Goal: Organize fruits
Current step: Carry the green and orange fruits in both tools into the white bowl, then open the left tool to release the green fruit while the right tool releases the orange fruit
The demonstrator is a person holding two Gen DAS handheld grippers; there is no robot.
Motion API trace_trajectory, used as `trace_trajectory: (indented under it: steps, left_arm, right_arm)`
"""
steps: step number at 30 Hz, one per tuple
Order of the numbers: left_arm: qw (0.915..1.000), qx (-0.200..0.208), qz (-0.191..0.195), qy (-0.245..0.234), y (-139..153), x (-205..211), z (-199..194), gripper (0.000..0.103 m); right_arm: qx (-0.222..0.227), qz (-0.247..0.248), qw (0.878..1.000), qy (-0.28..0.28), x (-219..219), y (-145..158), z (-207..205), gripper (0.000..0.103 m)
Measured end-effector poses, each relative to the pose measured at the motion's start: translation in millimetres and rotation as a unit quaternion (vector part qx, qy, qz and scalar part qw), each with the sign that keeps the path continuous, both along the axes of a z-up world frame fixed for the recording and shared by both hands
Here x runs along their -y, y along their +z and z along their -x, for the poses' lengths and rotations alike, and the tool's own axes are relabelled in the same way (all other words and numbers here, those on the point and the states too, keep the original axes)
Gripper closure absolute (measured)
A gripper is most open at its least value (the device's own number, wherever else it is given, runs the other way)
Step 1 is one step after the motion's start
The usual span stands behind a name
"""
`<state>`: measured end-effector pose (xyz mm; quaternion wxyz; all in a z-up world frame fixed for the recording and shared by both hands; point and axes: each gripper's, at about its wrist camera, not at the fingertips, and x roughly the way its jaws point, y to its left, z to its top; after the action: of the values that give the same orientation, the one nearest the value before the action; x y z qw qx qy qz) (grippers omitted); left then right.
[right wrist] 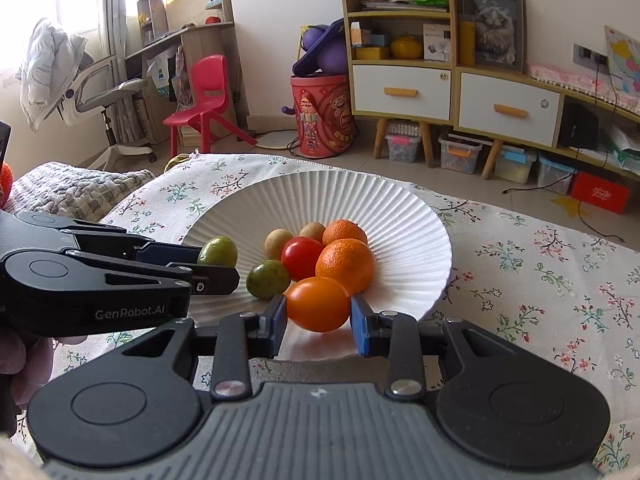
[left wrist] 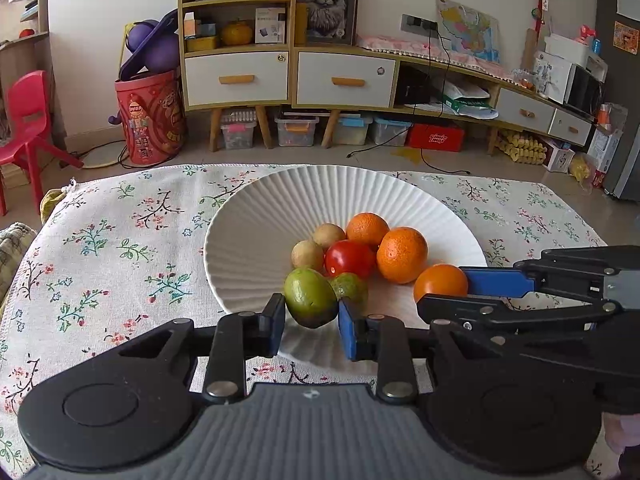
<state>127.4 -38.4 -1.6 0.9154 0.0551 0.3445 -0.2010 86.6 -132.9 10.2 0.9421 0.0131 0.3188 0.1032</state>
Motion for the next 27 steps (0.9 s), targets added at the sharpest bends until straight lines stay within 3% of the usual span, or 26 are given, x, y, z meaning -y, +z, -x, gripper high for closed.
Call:
trace_trajectory:
  steps: [12, 21, 27]
  left_arm:
    - [1.0000, 0.006, 0.004, -0.001, 4.5, -4.6, 3.9, 0.086]
    - [0.9999, 0.011, 0.009, 0.008, 15.5, -12.2, 23.1, 0.067]
    - [0.9997, 0.002, 0.009, 0.022, 19.3, -15.7, 34.8, 0.049]
  right_arm:
    - [0.005, -0.004, 1.000, -0.003, 4.3, 5.7, 5.3, 0.066]
    - [0.003, -0.004, 1.000, -0.017, 11.9, 15.4, 16.2, 0.055]
    - [-0.004, -0.002, 1.000, -0.031, 16.1, 17.6, 26.9, 0.041]
